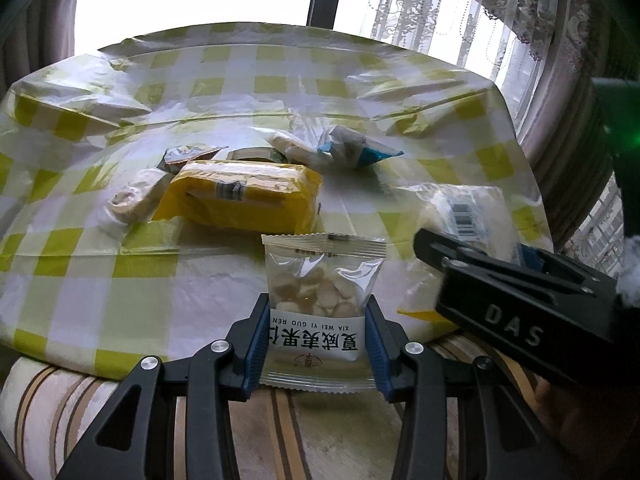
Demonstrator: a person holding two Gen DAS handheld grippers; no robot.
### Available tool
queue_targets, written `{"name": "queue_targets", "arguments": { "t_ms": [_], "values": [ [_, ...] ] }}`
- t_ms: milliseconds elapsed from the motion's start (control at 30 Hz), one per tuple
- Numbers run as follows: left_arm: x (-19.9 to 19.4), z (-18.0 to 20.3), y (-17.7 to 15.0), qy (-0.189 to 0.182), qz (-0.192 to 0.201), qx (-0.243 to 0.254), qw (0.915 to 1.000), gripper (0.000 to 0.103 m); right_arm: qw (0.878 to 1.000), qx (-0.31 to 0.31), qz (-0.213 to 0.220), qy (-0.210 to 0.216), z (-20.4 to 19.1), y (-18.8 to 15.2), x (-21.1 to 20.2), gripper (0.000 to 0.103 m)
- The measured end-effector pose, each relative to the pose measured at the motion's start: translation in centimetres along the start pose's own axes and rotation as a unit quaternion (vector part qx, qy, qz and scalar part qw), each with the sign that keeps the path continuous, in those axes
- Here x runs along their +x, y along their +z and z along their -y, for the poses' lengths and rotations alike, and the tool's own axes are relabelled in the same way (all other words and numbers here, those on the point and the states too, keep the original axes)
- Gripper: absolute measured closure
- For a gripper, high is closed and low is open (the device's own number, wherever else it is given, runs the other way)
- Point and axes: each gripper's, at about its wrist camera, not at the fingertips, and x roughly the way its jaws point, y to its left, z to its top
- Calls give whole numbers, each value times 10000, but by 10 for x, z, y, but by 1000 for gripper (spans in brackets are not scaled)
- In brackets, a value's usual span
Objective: Organize snacks
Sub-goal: 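Carry the nut packet and bagged bun to the white box while opening both grippers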
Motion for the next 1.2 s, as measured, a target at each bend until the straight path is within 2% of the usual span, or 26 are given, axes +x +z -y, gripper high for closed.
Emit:
{"name": "queue_targets", "arguments": {
  "t_ms": [367, 1200],
  "values": [
    [-16, 24, -1, -40, 28, 225, 9997, 59, 9998, 203, 16, -77, 33, -20, -36, 34],
    [-22, 122, -11, -757, -208, 1043, 9914, 59, 9959, 688, -86, -583, 124, -58, -81, 34]
  ]
}}
